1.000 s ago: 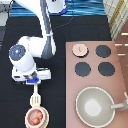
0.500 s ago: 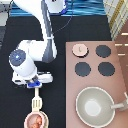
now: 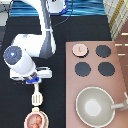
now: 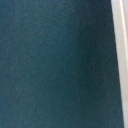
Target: Take the lid off the pot, put the pot on the plate, and use the tool to push the pot to the front of the table.
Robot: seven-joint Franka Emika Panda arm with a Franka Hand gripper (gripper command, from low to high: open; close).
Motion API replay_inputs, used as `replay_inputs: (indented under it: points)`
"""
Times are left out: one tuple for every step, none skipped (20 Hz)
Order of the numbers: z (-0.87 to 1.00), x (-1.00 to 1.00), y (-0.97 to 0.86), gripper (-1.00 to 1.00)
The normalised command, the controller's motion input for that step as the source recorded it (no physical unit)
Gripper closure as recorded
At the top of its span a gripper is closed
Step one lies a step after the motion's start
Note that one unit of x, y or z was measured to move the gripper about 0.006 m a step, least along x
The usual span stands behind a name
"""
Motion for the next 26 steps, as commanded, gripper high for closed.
replay_inputs:
  points:
    - [0.43, -0.66, 0.22, 1.00]
    - [0.44, -0.70, 0.23, 1.00]
    - [0.43, -0.75, 0.24, 1.00]
    - [0.41, -0.80, 0.24, 1.00]
    - [0.41, -0.84, 0.25, 1.00]
    - [0.40, -0.85, 0.25, 1.00]
    - [0.35, -0.88, 0.26, 1.00]
    - [0.25, -0.92, 0.30, 1.00]
    - [0.18, -0.96, 0.34, 1.00]
    - [0.08, -1.00, 0.38, 1.00]
    - [0.00, -1.00, 0.44, 1.00]
    - [-0.06, -1.00, 0.48, 1.00]
    - [-0.21, -1.00, 0.53, 1.00]
    - [-0.31, -1.00, 0.56, 1.00]
    - [-0.36, -1.00, 0.58, 1.00]
    - [-0.43, -1.00, 0.61, 1.00]
    - [-0.46, -1.00, 0.63, 1.00]
    - [-0.46, -1.00, 0.63, 1.00]
    - [-0.46, -1.00, 0.63, 1.00]
    - [-0.46, -1.00, 0.63, 1.00]
    - [-0.46, -1.00, 0.63, 1.00]
    - [-0.50, -1.00, 0.63, 1.00]
    - [-0.56, -1.00, 0.62, 1.00]
    - [-0.59, -1.00, 0.61, 1.00]
    - [-0.61, -1.00, 0.60, 1.00]
    - [-0.64, -1.00, 0.55, 1.00]
